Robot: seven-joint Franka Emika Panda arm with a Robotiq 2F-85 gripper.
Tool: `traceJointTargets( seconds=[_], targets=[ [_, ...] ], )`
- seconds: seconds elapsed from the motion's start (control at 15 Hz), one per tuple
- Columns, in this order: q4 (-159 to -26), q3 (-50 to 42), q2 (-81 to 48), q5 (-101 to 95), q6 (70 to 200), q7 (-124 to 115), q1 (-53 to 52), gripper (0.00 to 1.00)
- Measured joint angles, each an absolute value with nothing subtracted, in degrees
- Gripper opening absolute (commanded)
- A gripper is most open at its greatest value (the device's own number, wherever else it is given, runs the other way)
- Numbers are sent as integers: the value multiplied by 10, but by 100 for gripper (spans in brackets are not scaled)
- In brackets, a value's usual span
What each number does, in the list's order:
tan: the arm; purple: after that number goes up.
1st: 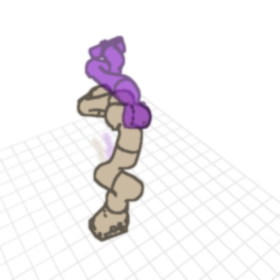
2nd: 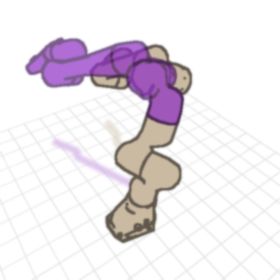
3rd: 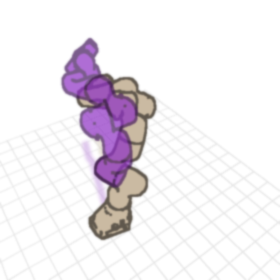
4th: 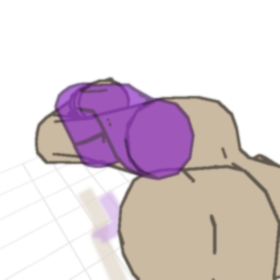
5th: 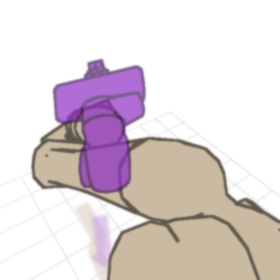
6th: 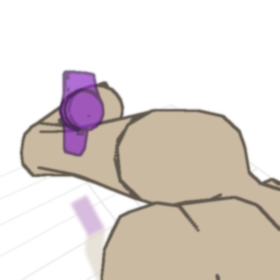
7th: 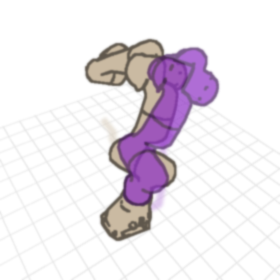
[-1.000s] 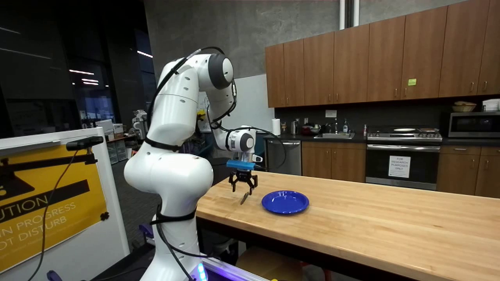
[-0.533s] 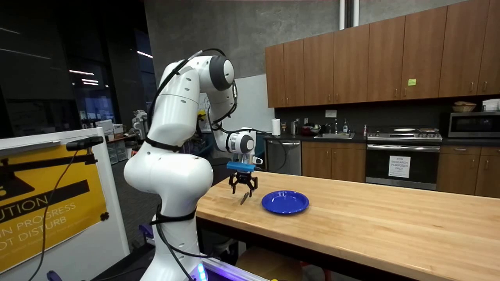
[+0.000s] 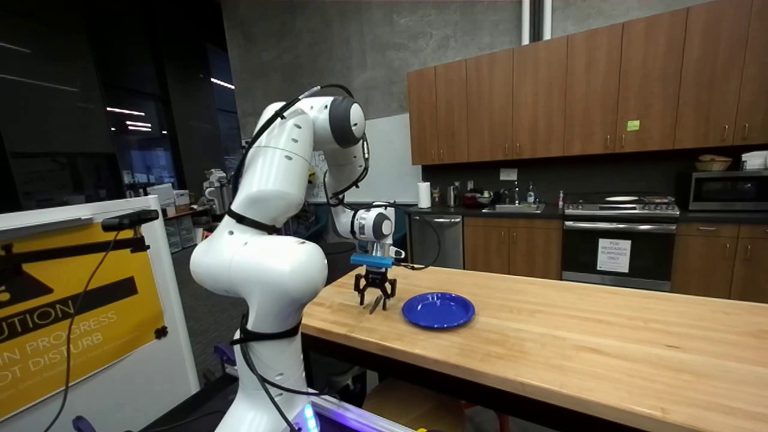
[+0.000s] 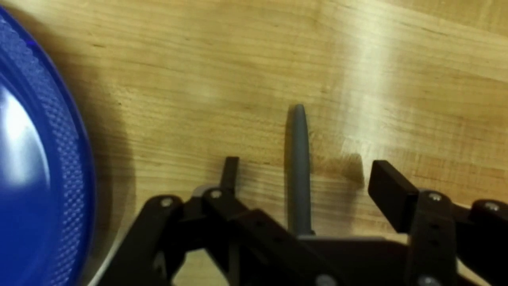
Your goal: Put the pen on the plate
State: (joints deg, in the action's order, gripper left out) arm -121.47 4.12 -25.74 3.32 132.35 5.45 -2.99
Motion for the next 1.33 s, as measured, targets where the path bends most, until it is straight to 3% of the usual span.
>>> traceJointTargets(
  seconds=[0.53,1.33],
  targets=[
    [-1200,25,-258,24,1303,52,-23,0],
    [-1202,29,-256,24,1324,52,-22,3]
  ],
)
